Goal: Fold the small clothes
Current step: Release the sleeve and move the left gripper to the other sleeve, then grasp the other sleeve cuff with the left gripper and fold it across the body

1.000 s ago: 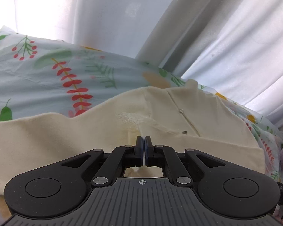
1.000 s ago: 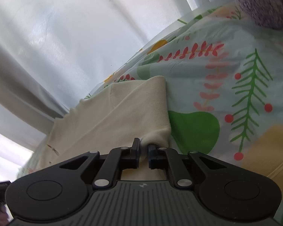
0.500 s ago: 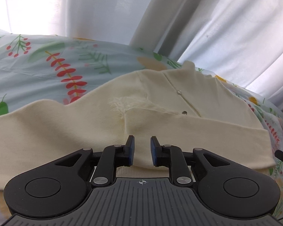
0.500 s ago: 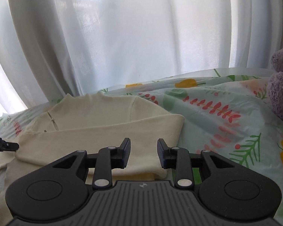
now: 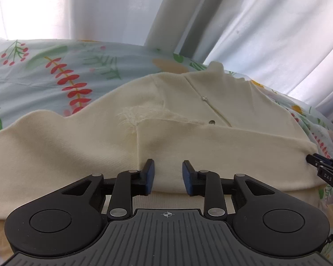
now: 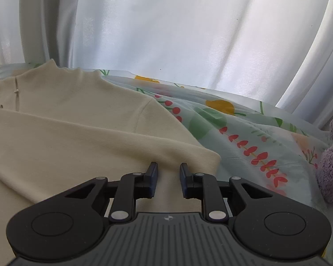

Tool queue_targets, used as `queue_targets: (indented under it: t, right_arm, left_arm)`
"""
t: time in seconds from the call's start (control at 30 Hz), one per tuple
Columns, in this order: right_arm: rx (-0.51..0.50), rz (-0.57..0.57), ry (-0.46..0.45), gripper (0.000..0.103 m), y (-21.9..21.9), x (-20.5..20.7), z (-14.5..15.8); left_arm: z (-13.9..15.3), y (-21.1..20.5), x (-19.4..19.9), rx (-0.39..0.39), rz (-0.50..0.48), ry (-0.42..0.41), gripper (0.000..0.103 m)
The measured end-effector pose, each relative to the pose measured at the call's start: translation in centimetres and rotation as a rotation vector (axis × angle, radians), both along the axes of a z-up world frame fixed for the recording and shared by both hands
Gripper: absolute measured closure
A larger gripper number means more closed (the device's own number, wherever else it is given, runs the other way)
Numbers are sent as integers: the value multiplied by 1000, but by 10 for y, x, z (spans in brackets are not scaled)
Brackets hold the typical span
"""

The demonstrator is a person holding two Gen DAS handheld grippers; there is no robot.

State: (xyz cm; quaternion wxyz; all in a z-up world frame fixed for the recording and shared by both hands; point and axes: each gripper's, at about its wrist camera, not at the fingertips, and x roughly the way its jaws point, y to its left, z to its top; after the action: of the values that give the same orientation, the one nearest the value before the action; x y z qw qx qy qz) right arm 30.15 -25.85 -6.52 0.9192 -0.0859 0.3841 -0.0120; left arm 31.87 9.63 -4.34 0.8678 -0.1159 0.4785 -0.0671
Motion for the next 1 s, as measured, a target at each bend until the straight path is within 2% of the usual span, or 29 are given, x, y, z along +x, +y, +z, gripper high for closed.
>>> queue_targets:
  t: [0.07, 0.13, 0.2, 0.27, 0.3, 0.37, 0.47, 0.53, 0.6, 0.77, 0.87, 1.0]
  right_arm:
    - [60, 53, 1, 83, 4, -13, 9]
    - [94, 120, -8, 82, 14, -33, 16]
    - [69, 161, 19, 81, 23, -43, 11]
    - [7, 138, 56, 80, 26, -41, -2]
    - [6, 134, 19, 79, 25, -43, -3]
    - [-18, 105, 4, 76, 25, -40, -4]
    - [-26, 76, -2, 70, 28, -41, 3]
    - [8, 84, -37, 53, 28, -53, 12]
    - [60, 88, -67, 41, 25, -67, 19]
    - [169, 53, -60, 41, 15, -92, 29]
    - [236, 37, -46, 41, 11, -99, 30]
    - [276, 29, -23, 44, 11, -99, 28]
  left_arm:
    - [4, 0, -5, 16, -2, -7, 68]
    - [4, -1, -7, 20, -5, -9, 60]
    - [1, -3, -5, 22, 3, -1, 59]
    - [-1, -7, -4, 29, 6, -15, 57]
    - [-2, -9, -3, 32, 2, -22, 53]
    - [-3, -10, -2, 22, 10, -33, 51]
    - [3, 4, -10, -58, 72, -18, 49]
    - [8, 27, -24, -149, 167, -30, 33]
    - [12, 56, -46, -217, 305, -55, 26]
    - [2, 137, -104, -316, 657, -73, 21]
    - [-15, 177, -130, -400, 798, -54, 23]
    - [-25, 207, -154, -462, 904, -94, 28]
